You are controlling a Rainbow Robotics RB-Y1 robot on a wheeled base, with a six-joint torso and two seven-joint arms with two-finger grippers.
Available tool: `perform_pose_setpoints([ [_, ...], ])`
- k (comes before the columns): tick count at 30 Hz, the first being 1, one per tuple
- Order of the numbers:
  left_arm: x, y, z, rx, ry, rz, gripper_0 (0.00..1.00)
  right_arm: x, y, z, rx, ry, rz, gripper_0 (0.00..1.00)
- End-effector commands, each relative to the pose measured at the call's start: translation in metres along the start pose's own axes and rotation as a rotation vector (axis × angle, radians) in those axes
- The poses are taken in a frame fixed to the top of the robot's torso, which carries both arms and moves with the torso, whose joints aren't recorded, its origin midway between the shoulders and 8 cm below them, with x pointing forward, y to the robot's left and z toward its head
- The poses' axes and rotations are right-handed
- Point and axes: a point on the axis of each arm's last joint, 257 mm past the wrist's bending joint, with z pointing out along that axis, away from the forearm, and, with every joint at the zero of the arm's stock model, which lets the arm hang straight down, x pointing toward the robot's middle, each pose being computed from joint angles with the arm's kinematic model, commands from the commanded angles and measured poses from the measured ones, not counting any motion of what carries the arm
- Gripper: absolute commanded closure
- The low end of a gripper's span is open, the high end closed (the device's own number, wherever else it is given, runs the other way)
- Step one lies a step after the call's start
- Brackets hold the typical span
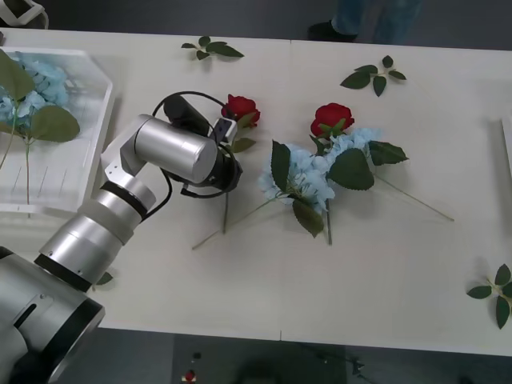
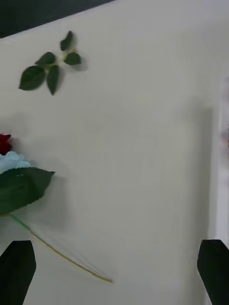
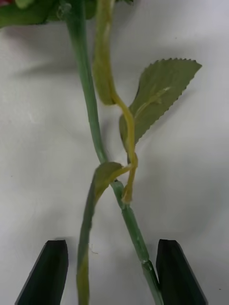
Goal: Put the red flowers into the right box and the blue flowers into the left box
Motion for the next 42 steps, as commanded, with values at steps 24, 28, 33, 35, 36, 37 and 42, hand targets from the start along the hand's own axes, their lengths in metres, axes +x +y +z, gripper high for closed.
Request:
perform_pose_setpoints([
  [24,0.069,0.077,-0.05,-0.046,-0.087,0.053,1.0,-0.015,0.189,0.025,-0.407,-0.166,-0.57,0.0],
  [28,0.076,0.081,-0.051,-0.051,-0.093,0.063,0.62,-0.014,0.223,0.011,-0.551,-0.194,-0.49,0.0],
  [33,0.071,0.077,-0.052,-0.041,-0.113,0.073,0.02,-0.005,0.264,-0.008,-0.718,-0.231,-0.52,0.0],
  [35,0.067,0.08,-0.055,-0.045,-0.125,0.075,0.0,0.003,0.277,-0.013,-0.776,-0.232,-0.532,0.0],
  [36,0.063,0.08,-0.057,-0.044,-0.134,0.073,0.0,0.006,0.282,-0.016,-0.8,-0.228,-0.528,0.0],
  [37,0.061,0.081,-0.059,-0.044,-0.14,0.073,0.0,0.008,0.284,-0.017,-0.814,-0.226,-0.525,0.0],
  [42,0.028,0.078,-0.084,-0.027,-0.227,0.066,0.0,0.021,0.304,-0.023,-0.911,-0.222,-0.502,0.0],
])
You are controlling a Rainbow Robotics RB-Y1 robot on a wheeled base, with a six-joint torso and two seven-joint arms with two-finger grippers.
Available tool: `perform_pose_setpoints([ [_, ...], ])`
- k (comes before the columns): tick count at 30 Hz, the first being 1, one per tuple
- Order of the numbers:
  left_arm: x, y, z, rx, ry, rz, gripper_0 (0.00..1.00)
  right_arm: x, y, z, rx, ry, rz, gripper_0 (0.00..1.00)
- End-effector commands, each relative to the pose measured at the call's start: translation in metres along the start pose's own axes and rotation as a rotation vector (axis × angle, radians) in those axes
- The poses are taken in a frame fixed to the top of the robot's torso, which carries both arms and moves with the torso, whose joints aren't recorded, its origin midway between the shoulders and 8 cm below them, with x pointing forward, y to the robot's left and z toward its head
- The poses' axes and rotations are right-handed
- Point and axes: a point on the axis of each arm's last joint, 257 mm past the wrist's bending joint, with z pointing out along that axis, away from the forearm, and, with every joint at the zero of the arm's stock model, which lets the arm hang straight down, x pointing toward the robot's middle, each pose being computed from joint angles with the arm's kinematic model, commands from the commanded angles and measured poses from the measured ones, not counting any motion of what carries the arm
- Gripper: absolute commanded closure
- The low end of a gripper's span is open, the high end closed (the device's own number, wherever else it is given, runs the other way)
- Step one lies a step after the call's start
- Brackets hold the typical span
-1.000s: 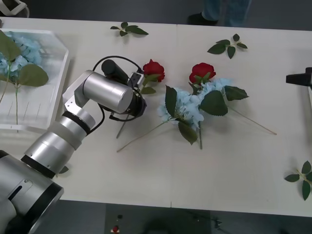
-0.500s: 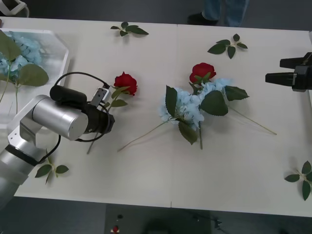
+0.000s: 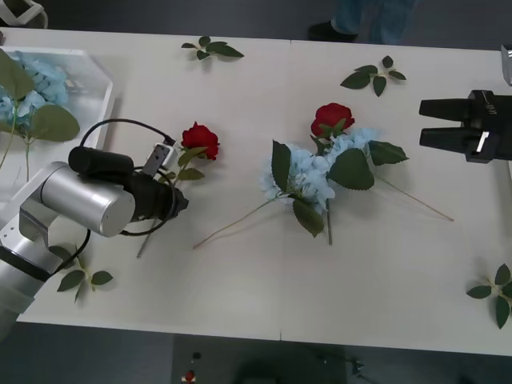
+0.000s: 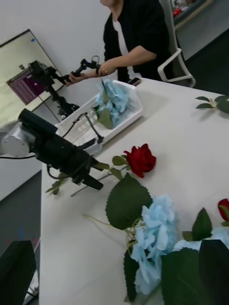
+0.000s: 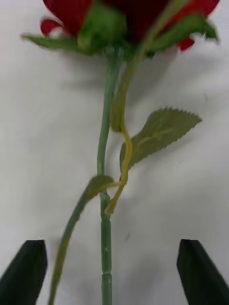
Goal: Put the red flowers into the right box and the blue flowers into the left box
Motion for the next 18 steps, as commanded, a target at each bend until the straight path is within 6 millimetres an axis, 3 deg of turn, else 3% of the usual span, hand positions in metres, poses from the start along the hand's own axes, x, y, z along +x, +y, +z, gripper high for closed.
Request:
perform_pose_setpoints([
  [1,-0.056,0.001,-0.028,0.012,-0.129,0.043,0.0,-0.014,0.017,0.008,-0.053,-0.039,-0.013,0.0],
  [6,-0.08,0.002,-0.044,0.02,-0.187,0.03,0.0,-0.007,0.023,0.014,-0.072,-0.022,-0.023,0.0],
  [10,-0.098,-0.001,-0.046,0.016,-0.213,0.04,0.0,0.023,0.01,0.014,-0.023,0.104,-0.078,0.0],
  [14,-0.108,-0.005,-0.035,0.019,-0.202,0.027,0.0,0.047,-0.006,0.012,0.036,0.209,-0.133,0.0],
  [18,-0.114,-0.008,-0.018,0.019,-0.176,0.014,0.0,0.074,-0.037,0.012,0.143,0.307,-0.193,0.0],
])
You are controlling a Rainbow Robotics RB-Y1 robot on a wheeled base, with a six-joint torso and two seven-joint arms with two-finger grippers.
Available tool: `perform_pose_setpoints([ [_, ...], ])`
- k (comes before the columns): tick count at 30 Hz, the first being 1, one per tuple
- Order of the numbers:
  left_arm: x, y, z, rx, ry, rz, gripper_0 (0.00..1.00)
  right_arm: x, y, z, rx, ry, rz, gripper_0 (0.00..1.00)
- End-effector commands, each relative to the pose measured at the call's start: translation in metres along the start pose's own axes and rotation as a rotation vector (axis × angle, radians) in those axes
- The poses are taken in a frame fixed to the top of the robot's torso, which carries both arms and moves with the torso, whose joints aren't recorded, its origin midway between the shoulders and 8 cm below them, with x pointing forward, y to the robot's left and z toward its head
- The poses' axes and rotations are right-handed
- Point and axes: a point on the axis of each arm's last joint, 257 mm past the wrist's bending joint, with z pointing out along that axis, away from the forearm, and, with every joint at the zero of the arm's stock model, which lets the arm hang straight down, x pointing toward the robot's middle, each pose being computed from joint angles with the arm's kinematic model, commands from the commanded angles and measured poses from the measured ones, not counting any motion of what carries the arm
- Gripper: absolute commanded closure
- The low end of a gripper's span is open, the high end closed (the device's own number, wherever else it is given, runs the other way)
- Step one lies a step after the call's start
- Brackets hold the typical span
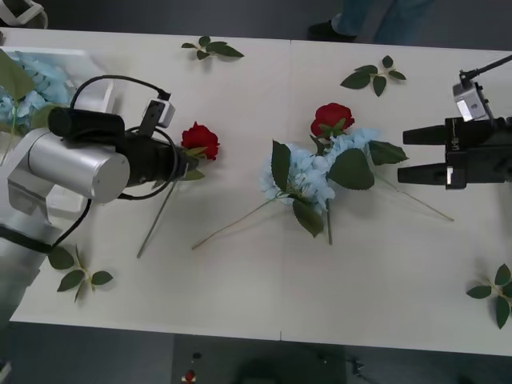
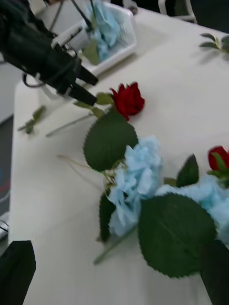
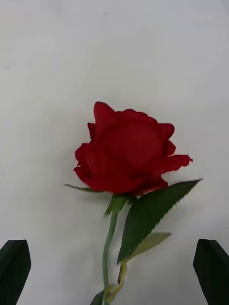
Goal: Put the red flowers into the right box and the blue flowers into the left box
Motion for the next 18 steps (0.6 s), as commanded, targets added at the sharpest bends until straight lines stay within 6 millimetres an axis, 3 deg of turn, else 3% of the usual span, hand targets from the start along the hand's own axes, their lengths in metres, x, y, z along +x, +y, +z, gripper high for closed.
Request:
perform_pose_setpoints([
  [1,-0.028,-0.011,0.012,-0.003,-0.018,0.08,0.0,0.011,-0.022,0.009,0.098,0.067,-0.069,0.0],
  [5,-0.029,-0.011,0.017,-0.033,-0.015,0.102,0.0,0.036,-0.044,0.025,0.172,0.165,-0.125,0.0],
  [12,-0.009,-0.011,0.032,-0.076,0.036,0.141,0.0,0.075,-0.078,0.047,0.264,0.314,-0.204,0.0],
  [18,0.019,-0.011,0.048,-0.094,0.1,0.137,0.0,0.084,-0.103,0.051,0.332,0.337,-0.148,0.0],
])
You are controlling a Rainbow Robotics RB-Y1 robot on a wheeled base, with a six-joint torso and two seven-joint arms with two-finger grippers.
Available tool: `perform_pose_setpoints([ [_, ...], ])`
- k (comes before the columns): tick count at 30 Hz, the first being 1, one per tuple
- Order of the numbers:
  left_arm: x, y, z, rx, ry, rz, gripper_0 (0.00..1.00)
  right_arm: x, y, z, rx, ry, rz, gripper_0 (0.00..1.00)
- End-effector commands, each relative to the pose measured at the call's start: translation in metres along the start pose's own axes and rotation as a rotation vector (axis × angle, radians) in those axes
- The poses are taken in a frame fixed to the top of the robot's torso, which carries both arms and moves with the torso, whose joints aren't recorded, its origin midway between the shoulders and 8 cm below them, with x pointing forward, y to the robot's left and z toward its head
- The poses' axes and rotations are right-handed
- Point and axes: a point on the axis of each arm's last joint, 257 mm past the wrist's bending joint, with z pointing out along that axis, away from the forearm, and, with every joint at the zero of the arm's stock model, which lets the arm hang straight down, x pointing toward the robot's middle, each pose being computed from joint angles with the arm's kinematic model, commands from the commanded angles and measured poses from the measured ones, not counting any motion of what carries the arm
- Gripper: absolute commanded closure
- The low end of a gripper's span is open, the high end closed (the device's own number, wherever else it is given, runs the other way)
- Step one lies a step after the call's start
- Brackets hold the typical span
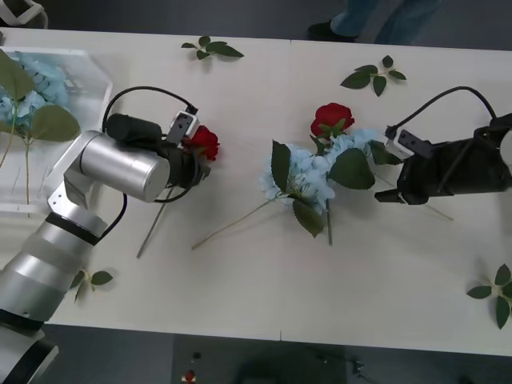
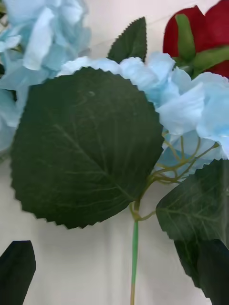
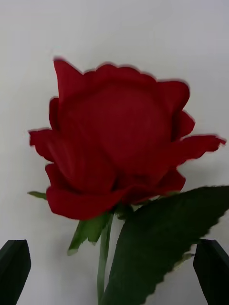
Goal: Put the red flowers into the right box and the blue flowers into the left box
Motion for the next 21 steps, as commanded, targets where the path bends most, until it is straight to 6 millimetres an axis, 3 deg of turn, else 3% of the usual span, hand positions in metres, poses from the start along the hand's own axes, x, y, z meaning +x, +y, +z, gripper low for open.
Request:
perform_pose_setpoints([
  [1,-0.007,-0.007,0.005,0.001,0.001,0.01,0.0,-0.015,-0.029,0.001,0.068,-0.024,0.068,0.0],
  [6,0.002,-0.014,0.01,-0.003,0.023,0.031,0.0,-0.001,-0.042,0.012,0.111,0.028,0.059,0.0],
  [8,0.004,-0.015,0.01,-0.005,0.026,0.036,0.19,0.003,-0.044,0.016,0.125,0.042,0.055,0.0],
  [10,0.006,-0.015,0.011,-0.009,0.03,0.041,0.72,0.008,-0.045,0.023,0.138,0.049,0.066,0.0],
  [12,0.005,-0.016,0.011,-0.007,0.029,0.041,0.99,0.011,-0.044,0.027,0.142,0.054,0.074,0.0],
  [18,0.006,-0.017,0.011,-0.003,0.029,0.038,1.0,0.012,-0.044,0.034,0.152,0.059,0.079,0.0],
  [19,0.006,-0.017,0.011,-0.003,0.029,0.037,1.0,0.012,-0.043,0.034,0.152,0.059,0.081,0.1],
  [20,0.005,-0.018,0.011,0.0,0.023,0.035,1.0,0.013,-0.044,0.034,0.153,0.061,0.084,0.36],
  [21,0.004,-0.018,0.011,0.004,0.021,0.031,1.0,0.012,-0.043,0.034,0.152,0.059,0.084,0.52],
])
